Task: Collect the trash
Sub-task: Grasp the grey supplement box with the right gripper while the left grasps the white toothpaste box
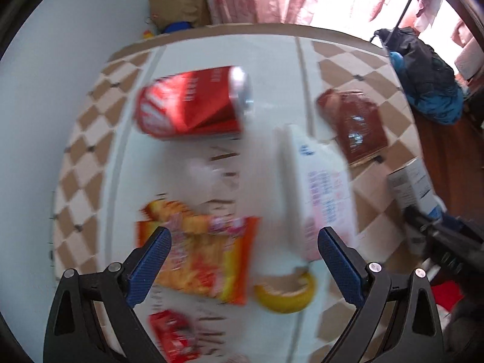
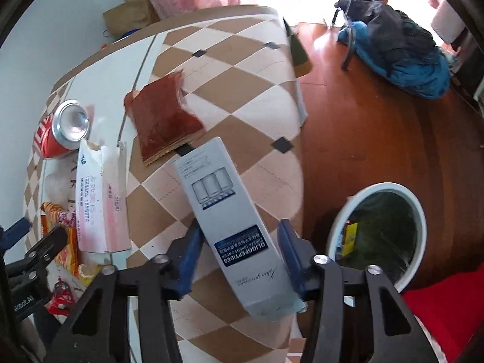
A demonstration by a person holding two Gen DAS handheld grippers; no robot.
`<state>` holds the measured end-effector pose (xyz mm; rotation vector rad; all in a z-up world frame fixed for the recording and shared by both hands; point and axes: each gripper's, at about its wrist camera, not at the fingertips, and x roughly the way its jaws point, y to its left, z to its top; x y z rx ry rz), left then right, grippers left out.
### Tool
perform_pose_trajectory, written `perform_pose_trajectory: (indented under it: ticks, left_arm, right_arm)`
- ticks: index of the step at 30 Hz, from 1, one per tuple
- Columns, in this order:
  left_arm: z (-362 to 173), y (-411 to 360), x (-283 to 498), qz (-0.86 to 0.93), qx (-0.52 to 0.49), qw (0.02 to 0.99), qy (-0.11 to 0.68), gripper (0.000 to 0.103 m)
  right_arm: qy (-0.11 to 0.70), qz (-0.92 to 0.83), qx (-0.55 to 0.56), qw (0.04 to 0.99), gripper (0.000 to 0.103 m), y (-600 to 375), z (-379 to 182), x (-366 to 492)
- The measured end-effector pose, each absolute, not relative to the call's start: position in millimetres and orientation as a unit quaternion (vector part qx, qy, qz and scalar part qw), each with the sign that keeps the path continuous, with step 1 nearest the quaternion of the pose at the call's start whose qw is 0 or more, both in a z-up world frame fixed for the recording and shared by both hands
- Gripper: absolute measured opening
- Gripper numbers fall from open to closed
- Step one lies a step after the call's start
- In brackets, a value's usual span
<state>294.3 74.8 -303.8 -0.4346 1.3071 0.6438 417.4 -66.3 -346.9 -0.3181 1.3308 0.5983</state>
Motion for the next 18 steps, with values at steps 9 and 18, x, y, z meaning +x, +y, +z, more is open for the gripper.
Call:
perform_pose_trajectory:
  ticks: [9,18]
  left_arm:
    - [-336,70,346,0.230,-0.218,0.720,0.618,0.067]
    - [-333,83,322,0.236,-0.196,0.725,0.616,0.047]
  right_arm:
    - [0.636,0.245,-0.073,0.729,0.045,-95,-347,421]
    - [0.644,0.270,-0.086,0.711,0.046,-72,-352,415]
